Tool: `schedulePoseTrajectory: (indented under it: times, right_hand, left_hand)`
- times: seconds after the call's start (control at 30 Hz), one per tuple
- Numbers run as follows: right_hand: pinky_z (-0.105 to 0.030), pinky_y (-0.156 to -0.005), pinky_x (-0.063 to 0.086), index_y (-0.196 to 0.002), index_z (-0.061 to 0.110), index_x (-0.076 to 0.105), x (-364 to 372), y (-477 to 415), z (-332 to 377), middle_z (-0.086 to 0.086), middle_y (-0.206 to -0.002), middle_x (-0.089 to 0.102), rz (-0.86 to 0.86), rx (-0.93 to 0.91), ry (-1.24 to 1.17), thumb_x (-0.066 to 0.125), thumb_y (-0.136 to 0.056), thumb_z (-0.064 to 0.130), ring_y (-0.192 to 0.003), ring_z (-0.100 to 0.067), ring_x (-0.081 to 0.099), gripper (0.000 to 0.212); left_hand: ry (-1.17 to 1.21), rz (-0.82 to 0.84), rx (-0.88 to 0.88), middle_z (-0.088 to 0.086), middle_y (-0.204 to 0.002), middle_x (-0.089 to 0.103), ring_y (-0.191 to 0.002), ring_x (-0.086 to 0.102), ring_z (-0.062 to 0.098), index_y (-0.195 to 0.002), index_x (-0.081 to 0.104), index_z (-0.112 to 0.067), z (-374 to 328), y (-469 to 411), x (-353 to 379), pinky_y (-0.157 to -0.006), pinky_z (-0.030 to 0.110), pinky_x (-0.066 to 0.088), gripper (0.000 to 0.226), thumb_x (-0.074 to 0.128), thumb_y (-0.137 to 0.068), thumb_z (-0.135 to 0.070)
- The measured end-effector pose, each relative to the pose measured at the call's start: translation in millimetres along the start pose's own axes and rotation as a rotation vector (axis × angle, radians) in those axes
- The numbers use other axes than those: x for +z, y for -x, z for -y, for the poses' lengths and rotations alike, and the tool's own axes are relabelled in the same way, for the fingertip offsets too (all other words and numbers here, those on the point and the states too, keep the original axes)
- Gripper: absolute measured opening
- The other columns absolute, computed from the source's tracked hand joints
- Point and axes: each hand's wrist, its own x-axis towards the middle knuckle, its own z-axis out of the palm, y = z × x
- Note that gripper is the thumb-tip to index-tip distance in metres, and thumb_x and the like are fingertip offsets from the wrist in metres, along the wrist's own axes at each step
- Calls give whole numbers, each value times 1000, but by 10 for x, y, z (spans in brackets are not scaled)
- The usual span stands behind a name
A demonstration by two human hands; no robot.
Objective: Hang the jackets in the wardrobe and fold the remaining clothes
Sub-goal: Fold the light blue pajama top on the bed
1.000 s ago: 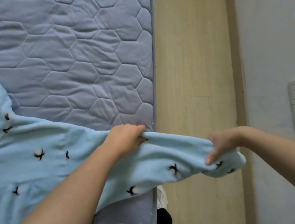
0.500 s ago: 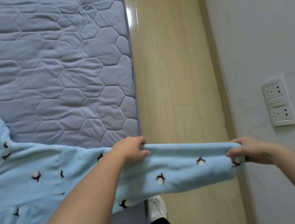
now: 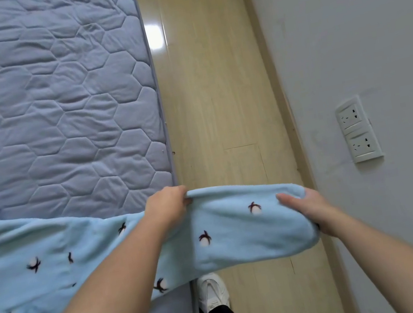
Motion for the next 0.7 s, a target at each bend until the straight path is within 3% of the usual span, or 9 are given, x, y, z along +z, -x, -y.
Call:
schedulePoseTrajectory:
  times: [0.1,0.17,0.3,0.4,0.47,0.57,0.7]
  right_hand:
    - [-34,-77,56,-115,7,62,-148,112,-47,-14,-110,70,406,237,-95,91,-59,23,-98,-26,69,65]
    - [-36,-80,56,-119,3,60,-216,127,-148,-17,-116,67,482,251,-186,93,-51,20,-103,-29,67,78]
    - [-38,-81,54,-112,8,62,-148,113,-274,-12,-99,72,118,128,-327,65,-89,24,-92,-26,68,29]
    - [-34,-75,53,-108,18,62,-16,133,-294,-3,-94,70,-73,30,-129,55,-95,33,-87,-20,66,20]
    - [-36,-76,53,-105,23,62,35,167,-322,-2,-95,70,-113,42,-90,56,-94,38,-88,-22,67,20]
    - [-34,-72,52,-104,20,62,31,200,-356,-4,-97,68,-118,54,-69,56,-94,34,-88,-21,66,18]
    - [-28,-63,47,-103,10,60,29,165,-433,-5,-94,67,-131,78,23,56,-95,34,-80,-18,63,26]
  left_hand:
    - [-37,-50,-9,8,-103,62,-93,58,30,-98,52,-18,-4,33,36,-66,33,35,18,38,-98,-29]
    - [-63,-64,-5,8,-102,62,-92,58,30,-96,50,-18,-18,55,49,-65,33,34,18,37,-98,-30]
    - [-115,-85,46,6,-106,59,-97,56,29,-104,50,-16,-77,121,76,-69,34,38,19,39,-98,-30]
    - [-146,-293,7,8,-112,57,-104,55,30,-115,54,-13,-55,306,196,-78,41,43,35,64,-83,-24]
    - [-91,-385,-50,14,-128,54,-120,50,33,-122,54,-10,19,514,356,-88,50,42,51,68,-76,-25]
    - [-76,-364,-118,16,-149,34,-138,29,36,-137,38,-13,165,887,648,-100,63,28,61,42,-82,-39]
    - [-70,-206,-215,17,-156,22,-141,21,39,-146,33,-14,379,1155,1049,-95,70,30,72,15,-92,-59]
